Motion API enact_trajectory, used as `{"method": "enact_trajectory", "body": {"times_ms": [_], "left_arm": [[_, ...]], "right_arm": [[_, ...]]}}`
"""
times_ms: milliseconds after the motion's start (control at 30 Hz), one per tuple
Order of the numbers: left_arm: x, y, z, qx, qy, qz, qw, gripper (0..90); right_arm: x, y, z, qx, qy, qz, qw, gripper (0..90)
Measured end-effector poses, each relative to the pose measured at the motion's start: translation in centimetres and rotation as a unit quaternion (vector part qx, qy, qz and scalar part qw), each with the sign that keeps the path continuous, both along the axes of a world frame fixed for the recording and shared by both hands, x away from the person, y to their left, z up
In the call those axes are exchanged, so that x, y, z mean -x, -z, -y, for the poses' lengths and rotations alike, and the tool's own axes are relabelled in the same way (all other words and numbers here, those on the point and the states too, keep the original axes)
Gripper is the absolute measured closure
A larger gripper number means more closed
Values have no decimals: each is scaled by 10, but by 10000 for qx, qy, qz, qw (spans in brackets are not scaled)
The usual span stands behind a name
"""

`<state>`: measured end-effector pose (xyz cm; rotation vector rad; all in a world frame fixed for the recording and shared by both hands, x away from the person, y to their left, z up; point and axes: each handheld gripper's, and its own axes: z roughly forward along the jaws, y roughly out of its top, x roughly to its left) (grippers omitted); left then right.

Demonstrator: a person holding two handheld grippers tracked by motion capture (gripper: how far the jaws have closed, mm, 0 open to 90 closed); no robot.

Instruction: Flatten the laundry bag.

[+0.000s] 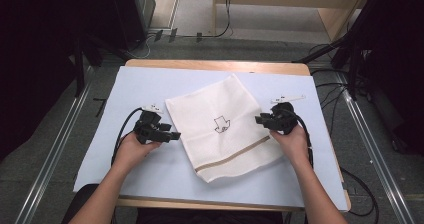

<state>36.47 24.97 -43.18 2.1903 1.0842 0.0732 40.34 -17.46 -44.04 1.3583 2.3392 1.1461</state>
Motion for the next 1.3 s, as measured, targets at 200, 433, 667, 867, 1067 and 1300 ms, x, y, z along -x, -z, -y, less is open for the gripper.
{"method": "enact_trajectory", "body": {"times_ms": [200,433,667,867,1067,1300], "left_arm": [[0,3,6,20,-6,50,10000,400],[-3,8,23,-80,56,229,9997,396],[-8,19,38,-218,146,195,9995,385],[-4,22,43,-347,227,373,9984,387],[-5,22,42,-264,165,294,9991,389],[-7,15,34,-230,65,287,9993,398]], "right_arm": [[-13,6,6,-38,90,-116,9999,638],[-22,13,5,84,83,-135,9998,583],[-24,20,-1,216,22,-280,9994,576],[-26,26,0,232,45,-458,9987,623],[-24,25,-3,422,34,-474,9980,817],[-23,24,-3,371,80,-584,9976,872]]}}
